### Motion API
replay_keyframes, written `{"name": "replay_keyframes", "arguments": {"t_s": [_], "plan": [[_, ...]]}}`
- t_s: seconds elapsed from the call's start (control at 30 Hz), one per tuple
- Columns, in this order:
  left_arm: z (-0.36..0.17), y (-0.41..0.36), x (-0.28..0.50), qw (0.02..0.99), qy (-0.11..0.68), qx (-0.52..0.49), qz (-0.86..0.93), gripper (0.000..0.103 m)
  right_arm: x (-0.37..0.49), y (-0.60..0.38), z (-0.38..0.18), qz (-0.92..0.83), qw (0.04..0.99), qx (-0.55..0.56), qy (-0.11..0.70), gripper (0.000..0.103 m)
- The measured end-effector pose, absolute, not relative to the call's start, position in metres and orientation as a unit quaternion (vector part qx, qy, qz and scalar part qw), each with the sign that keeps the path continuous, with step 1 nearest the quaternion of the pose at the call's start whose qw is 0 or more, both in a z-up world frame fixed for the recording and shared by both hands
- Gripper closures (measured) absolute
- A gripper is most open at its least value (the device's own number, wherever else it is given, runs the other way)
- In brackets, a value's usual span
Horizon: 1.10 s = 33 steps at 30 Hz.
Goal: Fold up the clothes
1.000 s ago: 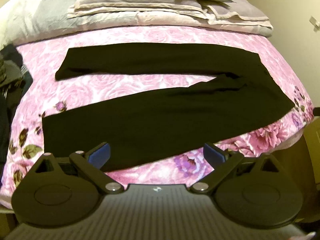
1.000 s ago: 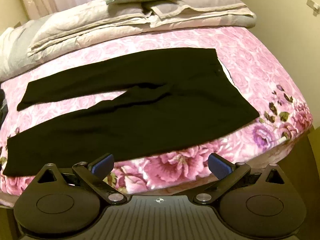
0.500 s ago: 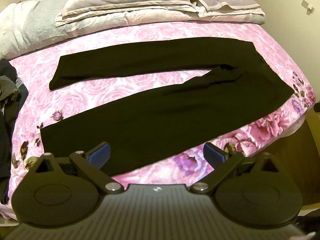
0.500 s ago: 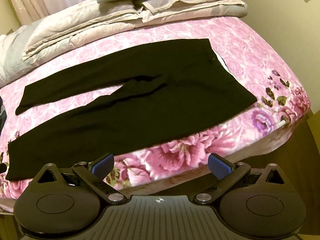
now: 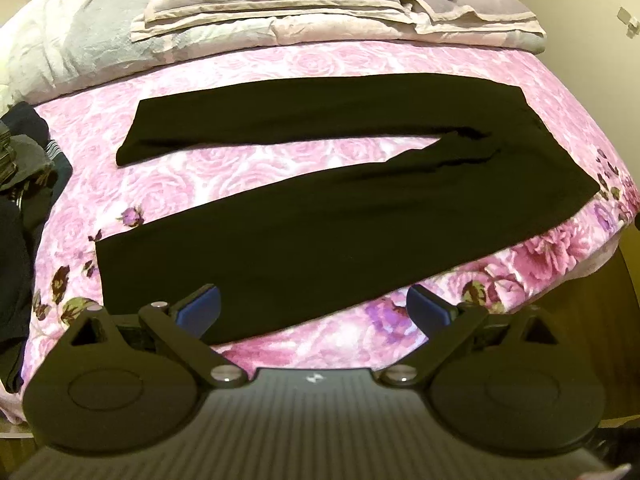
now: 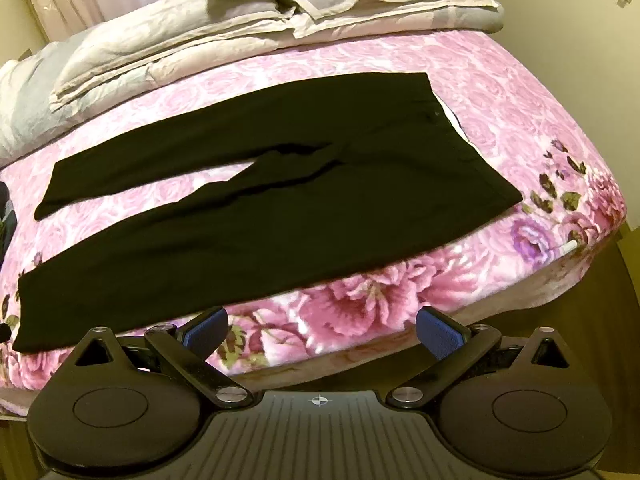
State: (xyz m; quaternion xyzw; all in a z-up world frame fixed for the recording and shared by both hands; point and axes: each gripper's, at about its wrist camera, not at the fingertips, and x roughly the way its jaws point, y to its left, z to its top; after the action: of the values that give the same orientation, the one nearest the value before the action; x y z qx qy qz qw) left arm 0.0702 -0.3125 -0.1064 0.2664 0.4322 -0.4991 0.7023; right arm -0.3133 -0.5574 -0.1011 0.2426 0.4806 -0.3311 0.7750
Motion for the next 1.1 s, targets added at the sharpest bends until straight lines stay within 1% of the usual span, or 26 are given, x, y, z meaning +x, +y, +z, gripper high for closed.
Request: {"name": "replay_keyframes", "arguments": {"t_s": [0.73,0.93,1.1], "plan": [[-0.108,-0.312,0.092,0.707,0.425,0.267,-0.498,0.005,-0.301,-0.567,-0.106,-0.329,0.777,0.221,0.489,0.000],[-0.097,-0.346,0.119,0.713,0.388,0.293,-0.505,0.005,-0.297,-0.612,-0.102,-0.321,0.793,0.177,0.487,0.000],[-0.095,-0.402,0.146,0.723,0.349,0.327,-0.498,0.006,-0.276,-0.679,-0.102,-0.294,0.814,0.112,0.489,0.001]]}}
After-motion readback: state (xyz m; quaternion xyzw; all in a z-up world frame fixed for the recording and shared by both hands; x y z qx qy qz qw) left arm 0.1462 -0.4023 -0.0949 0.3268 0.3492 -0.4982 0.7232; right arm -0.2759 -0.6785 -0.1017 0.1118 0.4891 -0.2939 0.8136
